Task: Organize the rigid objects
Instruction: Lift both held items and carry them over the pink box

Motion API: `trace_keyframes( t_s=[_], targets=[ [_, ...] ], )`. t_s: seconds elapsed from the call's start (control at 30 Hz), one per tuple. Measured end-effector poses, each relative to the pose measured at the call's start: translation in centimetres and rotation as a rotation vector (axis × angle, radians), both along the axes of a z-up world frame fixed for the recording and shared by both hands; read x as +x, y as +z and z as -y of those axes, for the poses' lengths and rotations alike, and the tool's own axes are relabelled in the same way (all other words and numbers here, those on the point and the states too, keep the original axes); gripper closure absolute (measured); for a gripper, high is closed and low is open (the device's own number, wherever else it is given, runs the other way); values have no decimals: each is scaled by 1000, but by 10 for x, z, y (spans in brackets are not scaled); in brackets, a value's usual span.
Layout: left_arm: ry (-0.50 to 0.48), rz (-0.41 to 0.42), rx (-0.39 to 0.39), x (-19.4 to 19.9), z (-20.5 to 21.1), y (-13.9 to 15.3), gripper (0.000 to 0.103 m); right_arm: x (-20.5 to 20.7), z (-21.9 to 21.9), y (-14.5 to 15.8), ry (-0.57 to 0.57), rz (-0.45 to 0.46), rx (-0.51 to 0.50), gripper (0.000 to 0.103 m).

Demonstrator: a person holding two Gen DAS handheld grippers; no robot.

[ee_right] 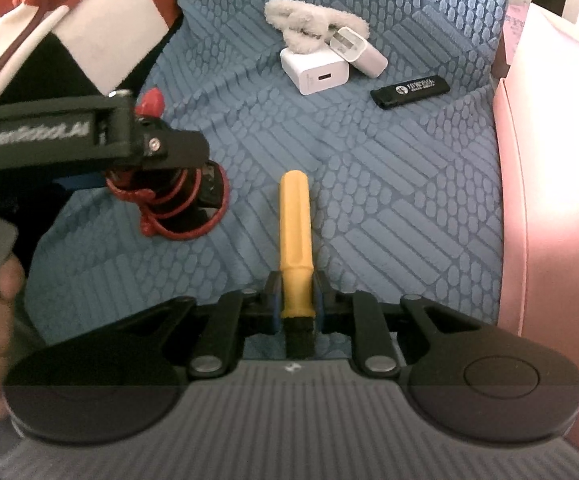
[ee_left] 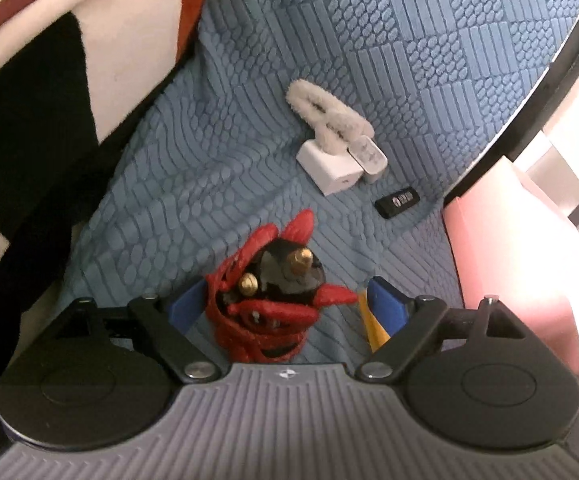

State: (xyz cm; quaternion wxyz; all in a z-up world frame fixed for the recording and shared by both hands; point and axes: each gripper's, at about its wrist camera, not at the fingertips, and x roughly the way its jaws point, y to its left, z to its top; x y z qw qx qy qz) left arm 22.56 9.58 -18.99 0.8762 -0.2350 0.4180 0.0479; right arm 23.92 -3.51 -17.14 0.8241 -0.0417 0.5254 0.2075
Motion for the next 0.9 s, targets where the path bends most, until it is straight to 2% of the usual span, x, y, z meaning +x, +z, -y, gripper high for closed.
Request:
trace_keyframes(
  t_s=[0.07, 0.13, 0.27, 0.37, 0.47, 0.57, 0.73, 0.9],
  targets=[
    [9, -3, -6, 2, -1, -2, 16, -2, 1, 1, 3, 6, -6, 83],
    [19, 0, -7, 3, -1, -4, 25, -3, 3, 3, 0, 4, -3, 83],
    [34, 7, -4, -1, -2, -1, 30, -5, 8, 8, -24, 10, -2, 83],
    [55, 12, 3, -11, -4, 6, 30, -7, 13, 13, -42, 5, 11, 83],
    [53, 19, -44, -22, -7, 11, 31, -10, 18, 21, -47, 11, 15, 83],
    [52, 22, -38, -34, -5, 19, 31, -13, 26, 31, -75, 12, 33, 83],
    [49, 6, -60, -47, 2, 28, 31, -16, 36, 55, -81, 27, 35, 83],
    [29, 19, -80, -56, 9, 48, 31, -21, 44, 81, -92, 50, 47, 83]
  ],
)
